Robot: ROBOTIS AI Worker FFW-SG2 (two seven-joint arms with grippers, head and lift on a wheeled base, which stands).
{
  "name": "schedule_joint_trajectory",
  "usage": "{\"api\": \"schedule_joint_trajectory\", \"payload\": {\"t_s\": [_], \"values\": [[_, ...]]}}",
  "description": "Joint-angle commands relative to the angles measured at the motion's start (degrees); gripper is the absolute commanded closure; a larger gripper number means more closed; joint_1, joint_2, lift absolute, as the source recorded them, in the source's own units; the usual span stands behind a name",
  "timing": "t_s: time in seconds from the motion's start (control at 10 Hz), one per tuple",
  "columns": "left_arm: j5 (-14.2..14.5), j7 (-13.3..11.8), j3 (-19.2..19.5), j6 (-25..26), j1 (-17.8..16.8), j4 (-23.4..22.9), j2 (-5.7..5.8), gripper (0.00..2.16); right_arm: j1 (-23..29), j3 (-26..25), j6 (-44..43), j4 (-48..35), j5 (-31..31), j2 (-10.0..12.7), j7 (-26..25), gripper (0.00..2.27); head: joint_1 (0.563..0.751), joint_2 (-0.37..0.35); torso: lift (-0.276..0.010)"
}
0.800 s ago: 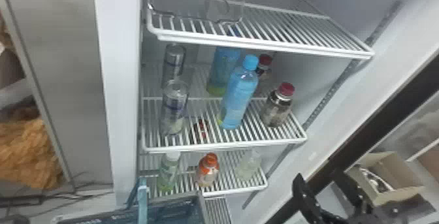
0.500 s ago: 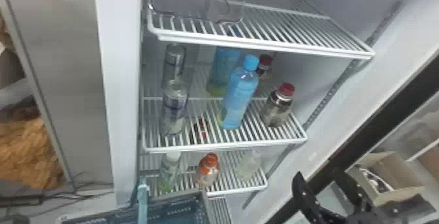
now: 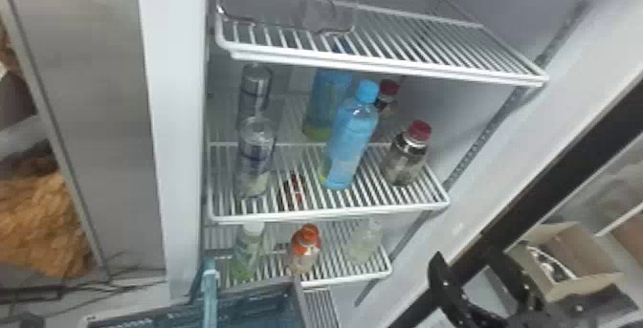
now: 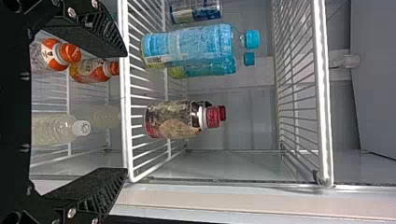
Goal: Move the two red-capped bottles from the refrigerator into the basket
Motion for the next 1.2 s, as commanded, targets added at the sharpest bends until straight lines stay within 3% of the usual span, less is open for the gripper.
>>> {"api": "schedule_joint_trajectory", "payload": {"t_s": [0.0, 1.1], "values": [[0.3, 0.1, 0.1, 0.0, 0.1, 0.0, 0.05, 1.2, -0.6, -0.1, 0.0, 0.5, 0.0, 0.0, 0.0, 0.14, 0.695, -0.35, 0.0], [1.2, 0.3, -0.3, -0.6, -0.3, 0.0, 0.14, 1.2, -17.1, 1.1, 6.0, 7.6, 4.8, -0.2, -1.2, 0.14, 0.695, -0.35, 0.0]]}}
